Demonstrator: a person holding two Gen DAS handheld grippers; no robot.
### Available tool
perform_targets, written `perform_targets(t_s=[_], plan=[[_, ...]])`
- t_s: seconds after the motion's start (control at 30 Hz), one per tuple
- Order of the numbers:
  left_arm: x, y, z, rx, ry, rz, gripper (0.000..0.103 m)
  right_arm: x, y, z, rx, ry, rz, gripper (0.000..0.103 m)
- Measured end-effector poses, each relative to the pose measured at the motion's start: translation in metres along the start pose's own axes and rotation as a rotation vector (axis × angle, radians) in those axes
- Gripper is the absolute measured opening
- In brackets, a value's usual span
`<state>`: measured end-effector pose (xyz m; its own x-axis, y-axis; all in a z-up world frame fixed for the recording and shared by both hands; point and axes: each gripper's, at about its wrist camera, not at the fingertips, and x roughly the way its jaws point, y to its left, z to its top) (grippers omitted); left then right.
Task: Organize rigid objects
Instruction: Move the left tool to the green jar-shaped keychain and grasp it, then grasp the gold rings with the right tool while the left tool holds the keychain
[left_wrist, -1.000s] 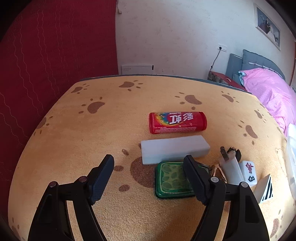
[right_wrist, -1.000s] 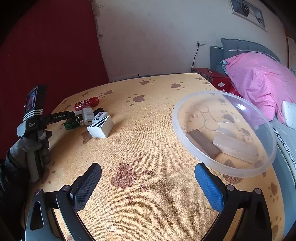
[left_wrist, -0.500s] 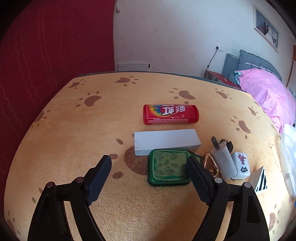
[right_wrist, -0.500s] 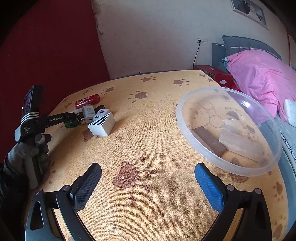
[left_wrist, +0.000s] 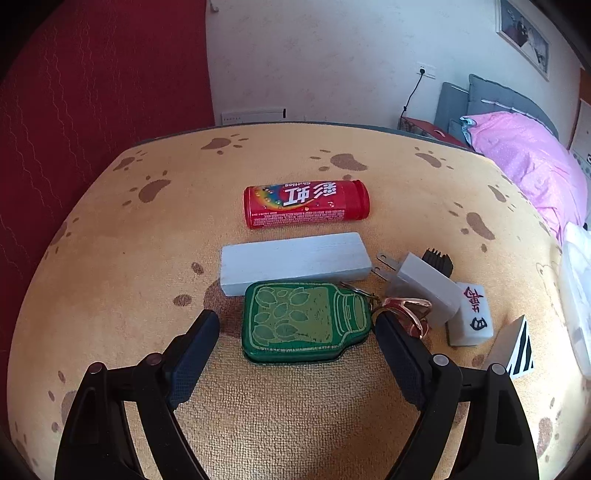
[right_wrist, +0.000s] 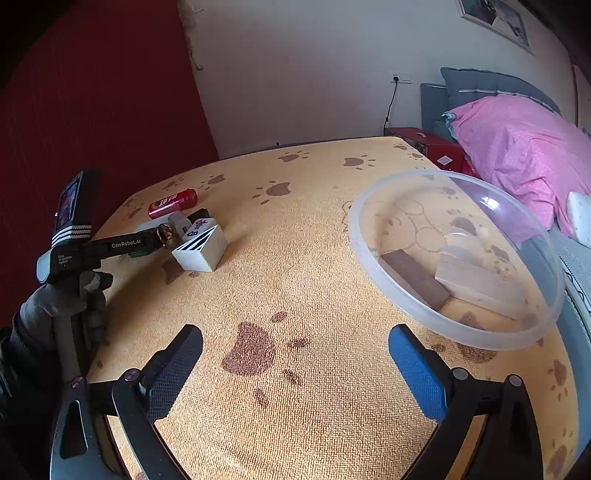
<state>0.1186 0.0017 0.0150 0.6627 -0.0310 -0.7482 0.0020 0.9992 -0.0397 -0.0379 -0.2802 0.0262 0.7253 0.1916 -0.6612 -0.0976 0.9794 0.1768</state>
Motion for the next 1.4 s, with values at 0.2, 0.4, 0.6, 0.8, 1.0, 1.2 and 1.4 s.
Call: perform_targets(t_s=[0.2, 0.4, 0.6, 0.8, 1.0, 1.2, 1.4], plan=[[-0.001, 0.004, -0.001, -0.003, -0.01, -0.056, 0.07, 0.002, 0.005, 0.004, 0.005, 0.011, 0.03, 0.103], [-0.015, 0.003, -0.011, 0.024, -0.028, -0.071, 0.07, 0.003, 0.014, 0.012, -0.015, 0.002, 0.042, 0.103], [-0.032, 0.011, -0.03, 0.012, -0.024, -0.07, 0.07, 0.015, 0.028, 0.019, -0.046, 0.02, 0.067, 0.103], [-0.046, 0.021, -0.049, 0.0, -0.023, -0.057, 0.07, 0.024, 0.044, 0.025, -0.057, 0.04, 0.106, 0.103], [-0.063, 0.028, -0.054, -0.007, -0.086, -0.015, 0.07, 0.029, 0.069, 0.034, -0.097, 0.032, 0.157, 0.103], [-0.077, 0.04, -0.056, -0.039, -0.133, 0.016, 0.07, 0.042, 0.099, 0.039, -0.146, 0.045, 0.212, 0.098], [-0.08, 0.052, -0.055, -0.08, -0.148, 0.043, 0.07, 0.065, 0.137, 0.044, -0.242, 0.06, 0.242, 0.083]])
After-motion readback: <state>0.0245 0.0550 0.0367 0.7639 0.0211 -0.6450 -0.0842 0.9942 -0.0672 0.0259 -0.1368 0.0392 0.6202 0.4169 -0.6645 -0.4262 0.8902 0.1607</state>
